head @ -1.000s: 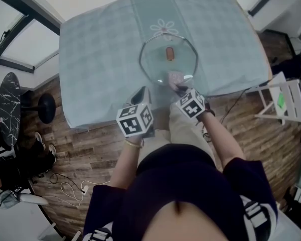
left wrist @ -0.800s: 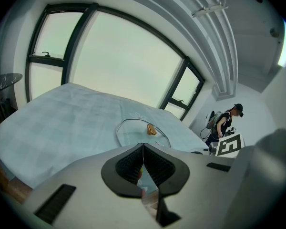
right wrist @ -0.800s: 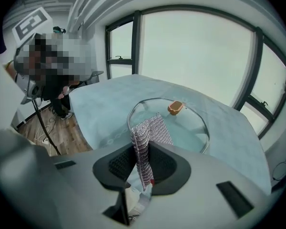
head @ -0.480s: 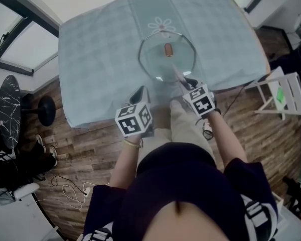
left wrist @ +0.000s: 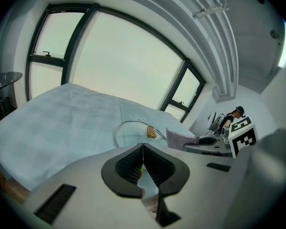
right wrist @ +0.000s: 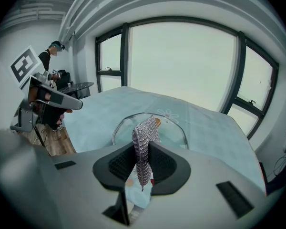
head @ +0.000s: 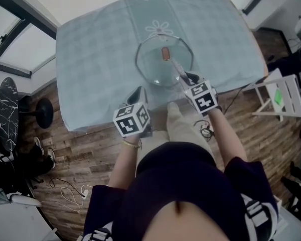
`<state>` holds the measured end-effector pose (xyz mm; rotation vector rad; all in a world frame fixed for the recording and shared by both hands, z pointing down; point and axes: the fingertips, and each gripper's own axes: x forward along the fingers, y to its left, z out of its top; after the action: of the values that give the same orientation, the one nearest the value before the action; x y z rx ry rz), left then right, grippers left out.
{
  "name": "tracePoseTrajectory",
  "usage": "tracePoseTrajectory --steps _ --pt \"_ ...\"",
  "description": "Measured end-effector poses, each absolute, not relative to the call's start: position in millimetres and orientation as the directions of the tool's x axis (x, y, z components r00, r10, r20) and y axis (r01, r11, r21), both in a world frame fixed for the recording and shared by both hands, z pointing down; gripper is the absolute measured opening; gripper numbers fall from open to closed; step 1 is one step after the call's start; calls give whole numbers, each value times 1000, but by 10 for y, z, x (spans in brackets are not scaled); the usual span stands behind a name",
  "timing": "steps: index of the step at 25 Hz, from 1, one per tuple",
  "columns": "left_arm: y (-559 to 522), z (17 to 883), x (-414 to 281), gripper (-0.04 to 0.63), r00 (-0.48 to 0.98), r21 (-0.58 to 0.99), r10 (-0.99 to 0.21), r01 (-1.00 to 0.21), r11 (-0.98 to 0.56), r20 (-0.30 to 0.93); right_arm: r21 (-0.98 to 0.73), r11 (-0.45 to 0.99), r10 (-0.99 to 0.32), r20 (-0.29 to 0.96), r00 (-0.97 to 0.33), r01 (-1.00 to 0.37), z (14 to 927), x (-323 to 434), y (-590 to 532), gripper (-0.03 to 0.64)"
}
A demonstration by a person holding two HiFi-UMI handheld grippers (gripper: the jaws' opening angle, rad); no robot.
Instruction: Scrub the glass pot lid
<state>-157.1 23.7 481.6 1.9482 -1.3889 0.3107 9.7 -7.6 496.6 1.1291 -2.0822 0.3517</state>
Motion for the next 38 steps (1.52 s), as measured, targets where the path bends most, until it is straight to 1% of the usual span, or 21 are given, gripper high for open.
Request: tracePoseTrajectory --steps 21,38 --pt "-416 4867 -1390 2 385 413 -727 -898 -152 569 153 606 -631 689 -355 -781 4741 220 -1035 80" --pt "-748 5003 -1580 2 323 425 -735 -904 -52 597 164 696 -572 715 -401 -699 4834 -144 -1717 80"
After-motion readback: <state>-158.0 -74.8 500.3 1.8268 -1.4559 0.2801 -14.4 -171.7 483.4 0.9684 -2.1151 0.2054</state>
